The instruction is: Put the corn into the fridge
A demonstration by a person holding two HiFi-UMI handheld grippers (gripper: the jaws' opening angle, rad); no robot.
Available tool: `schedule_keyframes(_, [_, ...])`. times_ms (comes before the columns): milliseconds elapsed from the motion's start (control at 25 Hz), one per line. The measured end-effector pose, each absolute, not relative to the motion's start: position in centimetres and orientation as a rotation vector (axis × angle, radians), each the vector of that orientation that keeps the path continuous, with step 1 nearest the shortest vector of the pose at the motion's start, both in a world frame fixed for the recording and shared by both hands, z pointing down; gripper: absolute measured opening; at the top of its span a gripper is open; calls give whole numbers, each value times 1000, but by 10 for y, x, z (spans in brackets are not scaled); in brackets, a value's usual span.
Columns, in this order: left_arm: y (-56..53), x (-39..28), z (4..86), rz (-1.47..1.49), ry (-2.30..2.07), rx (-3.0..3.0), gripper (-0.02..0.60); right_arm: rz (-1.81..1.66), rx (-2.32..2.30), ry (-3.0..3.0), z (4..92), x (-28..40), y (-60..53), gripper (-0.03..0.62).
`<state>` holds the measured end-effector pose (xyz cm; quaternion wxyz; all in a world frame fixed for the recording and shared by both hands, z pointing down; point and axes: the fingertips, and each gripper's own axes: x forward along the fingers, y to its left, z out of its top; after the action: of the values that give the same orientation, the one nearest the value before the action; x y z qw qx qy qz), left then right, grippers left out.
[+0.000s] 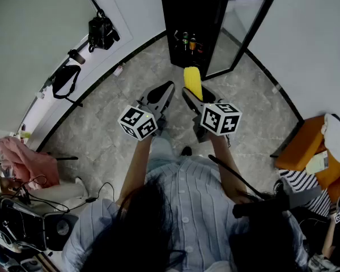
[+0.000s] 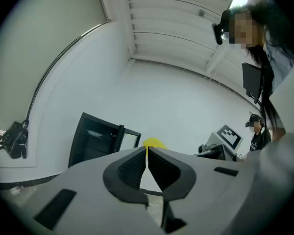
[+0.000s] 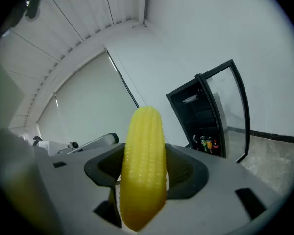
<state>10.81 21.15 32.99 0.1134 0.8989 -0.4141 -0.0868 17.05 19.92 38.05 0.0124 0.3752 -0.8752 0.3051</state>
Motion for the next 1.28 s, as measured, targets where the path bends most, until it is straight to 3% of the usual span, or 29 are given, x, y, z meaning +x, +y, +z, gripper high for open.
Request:
schedule_keyframes(520, [203,113,336,-216,-1158,2657,8,961,1163,-2752,383,165,195,256])
schedule_keyframes(1280, [115,66,355,-171,-1079,2641,8,1053,1241,-2666,404,126,112,256])
